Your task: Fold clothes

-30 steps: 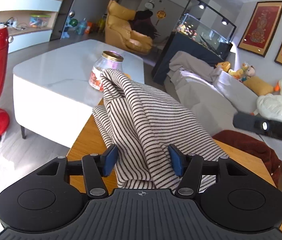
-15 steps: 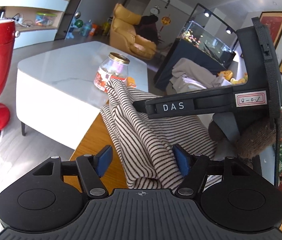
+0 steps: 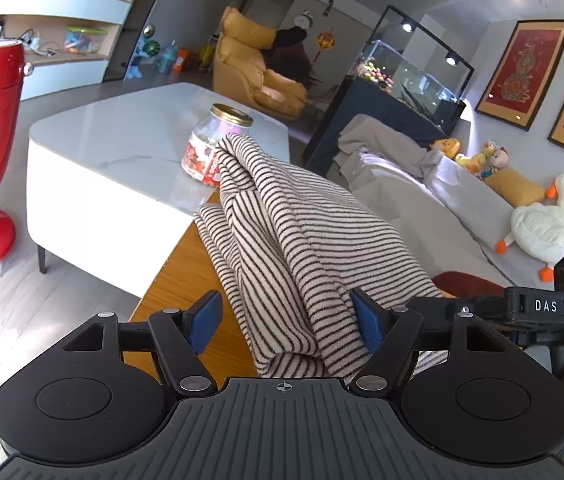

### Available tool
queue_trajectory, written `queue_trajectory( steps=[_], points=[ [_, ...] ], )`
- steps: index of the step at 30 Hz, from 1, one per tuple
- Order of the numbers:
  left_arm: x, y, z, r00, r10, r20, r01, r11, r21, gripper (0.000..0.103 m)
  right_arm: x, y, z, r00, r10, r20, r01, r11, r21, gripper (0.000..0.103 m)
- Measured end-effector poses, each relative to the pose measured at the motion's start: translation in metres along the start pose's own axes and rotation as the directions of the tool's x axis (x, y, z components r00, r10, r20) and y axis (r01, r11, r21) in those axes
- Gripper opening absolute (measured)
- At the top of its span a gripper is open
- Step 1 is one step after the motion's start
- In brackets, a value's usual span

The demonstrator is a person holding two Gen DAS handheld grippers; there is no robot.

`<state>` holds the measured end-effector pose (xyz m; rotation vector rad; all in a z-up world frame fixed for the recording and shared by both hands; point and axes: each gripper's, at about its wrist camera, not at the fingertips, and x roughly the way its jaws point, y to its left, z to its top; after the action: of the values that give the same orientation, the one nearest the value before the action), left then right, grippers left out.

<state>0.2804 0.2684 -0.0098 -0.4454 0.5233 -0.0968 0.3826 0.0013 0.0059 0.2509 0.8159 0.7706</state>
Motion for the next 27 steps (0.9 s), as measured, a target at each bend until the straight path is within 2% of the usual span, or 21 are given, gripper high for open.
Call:
queue_trajectory(
  steps=[1,2,5,7,10,12,13,15,16,17,19,23,27],
  points=[
    [0.000,0.000,0.000,1.000,0.002,-0.001,-0.002,1.000,-0.005,0.075,-0.002,0.001,-0.003,1.000,0.022,0.008,-0.022,1.000,0.014,0.077],
    [0.000,0.001,0.000,1.000,0.003,-0.002,-0.003,1.000,-0.009,0.075,-0.004,0.001,-0.006,0.999,0.043,0.016,-0.044,0.999,0.027,0.069],
    [-0.003,0.002,0.001,1.000,0.028,0.014,-0.028,1.000,-0.008,0.076,-0.015,0.007,-0.009,0.991,0.114,0.066,-0.116,0.992,0.039,0.064],
    [-0.003,0.003,0.000,0.999,0.044,0.025,-0.044,0.999,0.001,0.079,-0.022,0.012,-0.006,0.989,0.116,0.090,-0.117,0.993,0.007,0.063],
    [0.000,-0.001,-0.002,0.999,0.040,0.015,-0.040,0.999,0.012,0.082,-0.026,0.004,-0.019,0.994,0.062,0.091,-0.063,0.998,0.013,0.059],
    [0.000,-0.011,-0.004,0.997,0.069,0.023,-0.071,0.996,0.063,0.084,-0.029,0.000,-0.028,0.995,0.026,0.091,-0.027,0.999,0.017,0.062],
    [-0.001,-0.015,-0.005,0.996,0.085,0.033,-0.087,0.993,0.080,0.085,-0.030,-0.003,-0.032,0.996,0.008,0.091,-0.010,1.000,0.018,0.068],
    [-0.004,-0.020,-0.007,0.992,0.111,0.057,-0.115,0.989,0.087,0.088,-0.033,-0.008,-0.041,0.995,-0.028,0.092,0.026,0.999,0.022,0.085],
    [-0.007,-0.021,-0.008,0.989,0.127,0.078,-0.133,0.988,0.081,0.092,-0.034,-0.010,-0.046,0.995,-0.046,0.092,0.044,0.999,0.024,0.097],
    [-0.012,-0.022,-0.010,0.985,0.141,0.101,-0.149,0.986,0.074,0.094,-0.036,-0.012,-0.050,0.994,-0.064,0.092,0.062,0.998,0.026,0.103],
    [-0.021,-0.027,-0.015,0.978,0.164,0.127,-0.171,0.984,0.050,0.095,-0.038,-0.017,-0.059,0.991,-0.100,0.092,0.098,0.995,0.030,0.103],
    [-0.045,-0.044,-0.038,0.969,0.212,0.130,-0.216,0.976,0.013,0.098,-0.059,-0.018,-0.081,0.981,-0.161,0.110,0.163,0.987,-0.007,0.103],
    [-0.063,-0.074,-0.067,0.963,0.263,0.065,-0.265,0.964,0.030,0.102,-0.080,-0.015,-0.098,0.968,-0.228,0.108,0.235,0.971,-0.055,0.103]
  ],
)
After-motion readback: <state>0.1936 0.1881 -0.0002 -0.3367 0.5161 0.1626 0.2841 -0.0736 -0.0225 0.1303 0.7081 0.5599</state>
